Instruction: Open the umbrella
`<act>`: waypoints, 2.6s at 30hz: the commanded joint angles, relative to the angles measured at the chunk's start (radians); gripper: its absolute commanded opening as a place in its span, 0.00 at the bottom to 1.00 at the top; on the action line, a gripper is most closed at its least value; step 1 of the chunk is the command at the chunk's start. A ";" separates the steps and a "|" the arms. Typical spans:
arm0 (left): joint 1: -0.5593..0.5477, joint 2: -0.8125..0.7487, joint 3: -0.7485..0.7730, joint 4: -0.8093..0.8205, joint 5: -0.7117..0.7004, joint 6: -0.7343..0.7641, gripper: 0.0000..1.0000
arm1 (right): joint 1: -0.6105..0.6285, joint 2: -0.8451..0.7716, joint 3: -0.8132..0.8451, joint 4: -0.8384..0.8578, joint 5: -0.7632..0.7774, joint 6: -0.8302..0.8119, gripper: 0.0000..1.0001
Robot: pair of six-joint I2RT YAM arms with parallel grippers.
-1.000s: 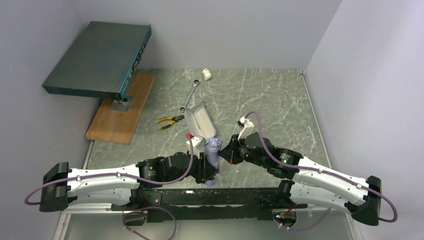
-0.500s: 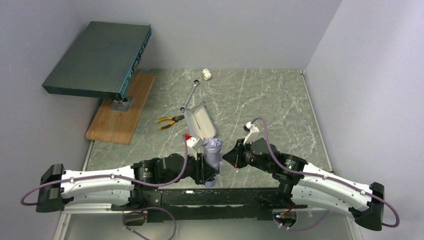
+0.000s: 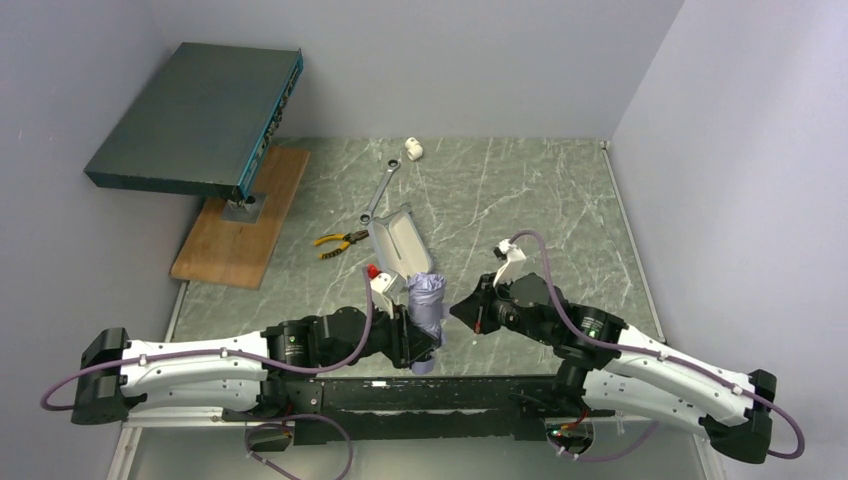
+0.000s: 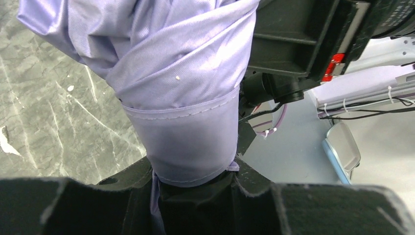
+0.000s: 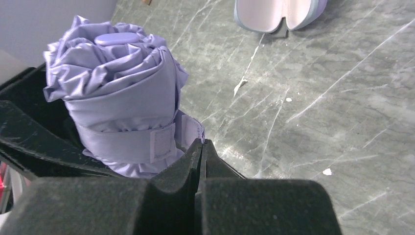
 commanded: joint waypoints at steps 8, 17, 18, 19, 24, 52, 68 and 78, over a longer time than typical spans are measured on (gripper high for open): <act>-0.001 0.014 0.045 0.152 0.007 0.002 0.00 | -0.001 -0.110 0.007 -0.103 0.114 -0.015 0.00; -0.031 0.079 0.101 0.255 0.210 0.037 0.00 | -0.053 0.030 0.079 0.060 0.249 -0.169 0.00; -0.038 0.085 0.108 0.263 0.229 0.042 0.00 | -0.073 0.066 0.120 0.052 0.242 -0.182 0.00; -0.045 0.090 0.116 0.271 0.251 0.050 0.00 | -0.091 0.094 0.163 0.041 0.231 -0.193 0.00; -0.108 0.124 0.178 0.206 0.236 0.080 0.00 | -0.190 0.160 0.301 0.042 0.154 -0.251 0.00; -0.153 0.179 0.369 -0.241 -0.110 0.003 0.00 | -0.218 -0.081 0.282 -0.114 -0.349 -0.173 0.58; -0.149 0.179 0.449 -0.333 -0.282 -0.047 0.00 | -0.168 -0.200 0.170 -0.072 -0.418 -0.108 0.83; -0.148 0.185 0.430 -0.239 -0.272 -0.031 0.00 | -0.145 -0.115 0.190 -0.040 -0.336 -0.096 0.81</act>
